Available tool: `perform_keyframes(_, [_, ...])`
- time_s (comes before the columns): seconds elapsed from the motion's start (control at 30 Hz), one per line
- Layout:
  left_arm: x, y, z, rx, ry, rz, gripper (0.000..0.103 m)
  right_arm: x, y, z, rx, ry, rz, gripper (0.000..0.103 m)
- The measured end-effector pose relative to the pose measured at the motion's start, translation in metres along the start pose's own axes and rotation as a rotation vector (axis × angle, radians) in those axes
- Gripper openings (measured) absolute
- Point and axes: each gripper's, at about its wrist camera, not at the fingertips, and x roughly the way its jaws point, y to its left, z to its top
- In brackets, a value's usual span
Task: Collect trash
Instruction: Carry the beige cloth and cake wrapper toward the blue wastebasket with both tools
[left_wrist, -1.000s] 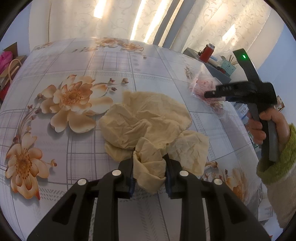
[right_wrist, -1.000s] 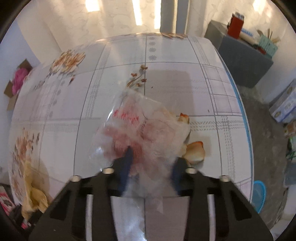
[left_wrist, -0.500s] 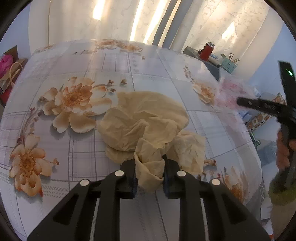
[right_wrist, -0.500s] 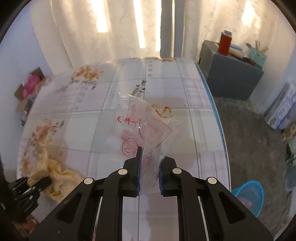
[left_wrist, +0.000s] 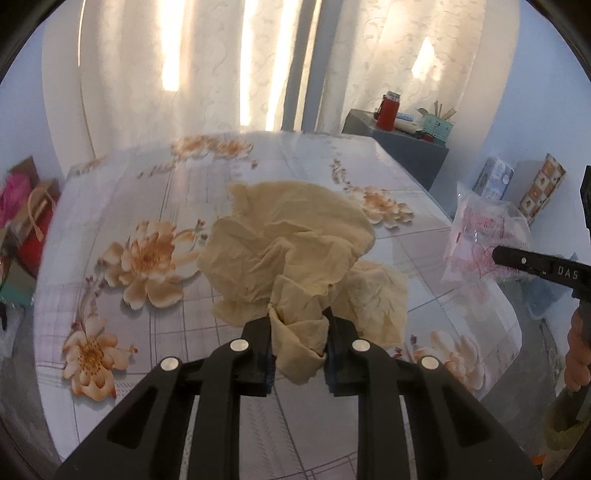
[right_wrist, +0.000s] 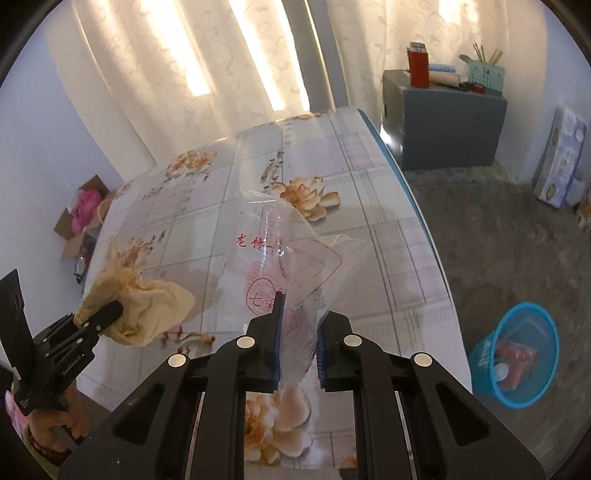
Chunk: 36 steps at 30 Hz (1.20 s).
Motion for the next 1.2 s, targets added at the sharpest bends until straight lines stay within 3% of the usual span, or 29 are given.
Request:
perform_keyframes(0.83, [-0.023, -0.05, 0.005, 0.158, -0.063, 0.069, 0.019, -0.037, -0.032, -0.015, 0.088, -0.083, 0.085, 0.013])
perform_keyframes(1.2, [-0.023, -0.088, 0.017, 0.241, -0.08, -0.004, 0.019, -0.075, -0.07, -0.031, 0.184, -0.164, 0.067, 0.013])
